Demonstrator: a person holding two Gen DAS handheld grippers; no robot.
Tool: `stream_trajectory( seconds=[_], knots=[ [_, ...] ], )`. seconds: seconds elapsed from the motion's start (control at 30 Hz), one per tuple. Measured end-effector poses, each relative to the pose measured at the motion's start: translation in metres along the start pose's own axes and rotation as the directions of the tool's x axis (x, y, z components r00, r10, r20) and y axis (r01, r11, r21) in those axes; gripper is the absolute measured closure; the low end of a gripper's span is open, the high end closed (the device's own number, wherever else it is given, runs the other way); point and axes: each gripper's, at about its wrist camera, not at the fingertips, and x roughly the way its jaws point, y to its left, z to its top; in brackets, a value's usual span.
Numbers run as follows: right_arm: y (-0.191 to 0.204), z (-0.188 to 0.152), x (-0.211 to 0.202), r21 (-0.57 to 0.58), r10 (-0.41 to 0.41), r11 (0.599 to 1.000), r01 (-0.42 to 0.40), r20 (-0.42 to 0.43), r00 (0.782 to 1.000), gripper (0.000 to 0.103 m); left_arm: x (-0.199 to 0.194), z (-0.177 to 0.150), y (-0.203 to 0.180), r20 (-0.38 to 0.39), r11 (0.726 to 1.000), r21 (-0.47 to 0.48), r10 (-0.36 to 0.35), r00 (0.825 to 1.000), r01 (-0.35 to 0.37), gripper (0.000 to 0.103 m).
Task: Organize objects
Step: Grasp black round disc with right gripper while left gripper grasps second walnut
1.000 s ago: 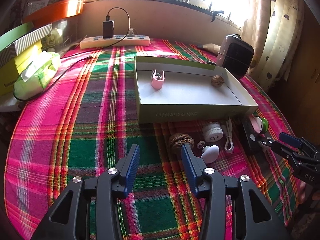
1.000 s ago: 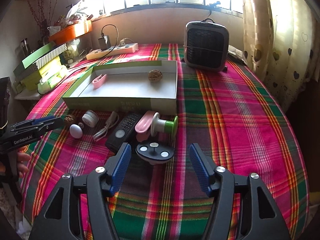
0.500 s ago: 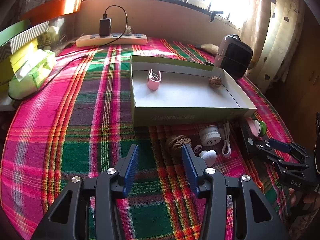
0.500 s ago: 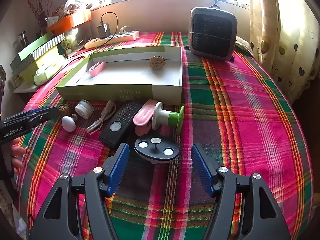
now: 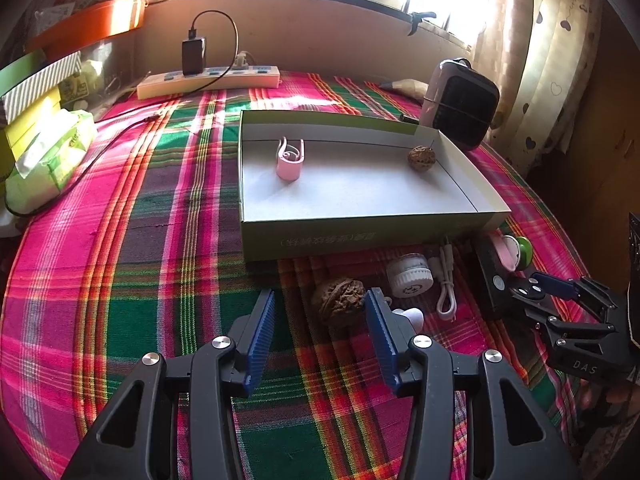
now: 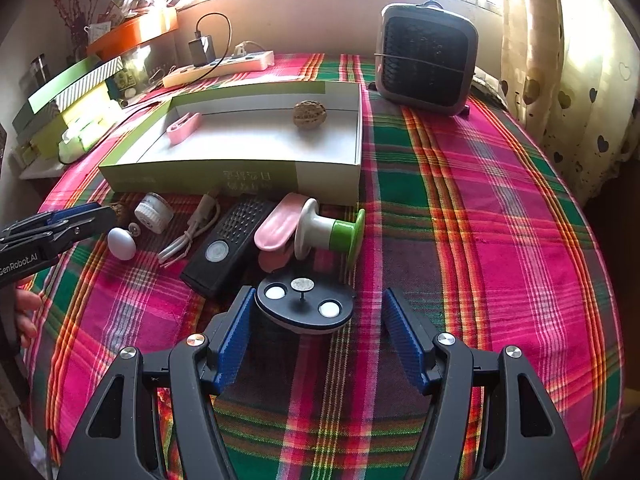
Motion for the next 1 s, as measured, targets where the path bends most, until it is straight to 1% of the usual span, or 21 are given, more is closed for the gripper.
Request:
stream_trajectory(
  seconds=[0.2,0.33,0.47,0.8,0.83,0.9,0.97,1.0],
  knots=[
    [0.0001,0.0015,0.0014,-0.008,-0.019,1.000,0.019,-0.006,1.000,0.038,0.0025,0.0006,0.0000,-0.009,1.000,-0.004,0.006,1.000,-0.006,0.058],
    [-0.0010,0.0016,0.0013,-0.008,-0.022,1.000,0.022,-0.008,1.000,0.038,0.0052,0.0010,0.0012,-0.021,1.000,-0.013,0.007,1.000,-0.007,0.058],
    [-0.0025,0.0019,0.0011,-0.003,-0.022,1.000,0.022,-0.010,1.000,0.038,0.0074,0.0019,-0.0019,-0.022,1.000,0.000,0.028,0.999,-0.028,0.058],
    [-0.0025,0.0018,0.0012,-0.006,-0.023,1.000,0.023,-0.009,1.000,0.038,0.0091,0.0038,-0.0024,-0.027,0.999,-0.003,0.044,0.999,-0.044,0.059],
    [-0.0025,0.0019,0.0012,-0.006,-0.022,1.000,0.022,-0.009,1.000,0.039,0.0091,0.0038,-0.0025,-0.027,0.999,-0.004,0.047,0.999,-0.047,0.060],
    [-0.0022,0.0019,0.0007,-0.008,-0.019,1.000,0.019,-0.007,1.000,0.043,0.0093,0.0043,-0.0026,-0.026,0.998,-0.005,0.057,0.998,-0.057,0.062],
    [-0.0023,0.0019,0.0002,-0.007,-0.019,1.000,0.019,-0.005,1.000,0.046,0.0095,0.0045,-0.0024,-0.027,0.998,-0.002,0.066,0.997,-0.066,0.068],
    [-0.0025,0.0018,0.0001,-0.008,-0.019,1.000,0.019,-0.005,1.000,0.046,0.0096,0.0046,-0.0023,-0.027,0.998,0.000,0.070,0.997,-0.071,0.070]
  ],
)
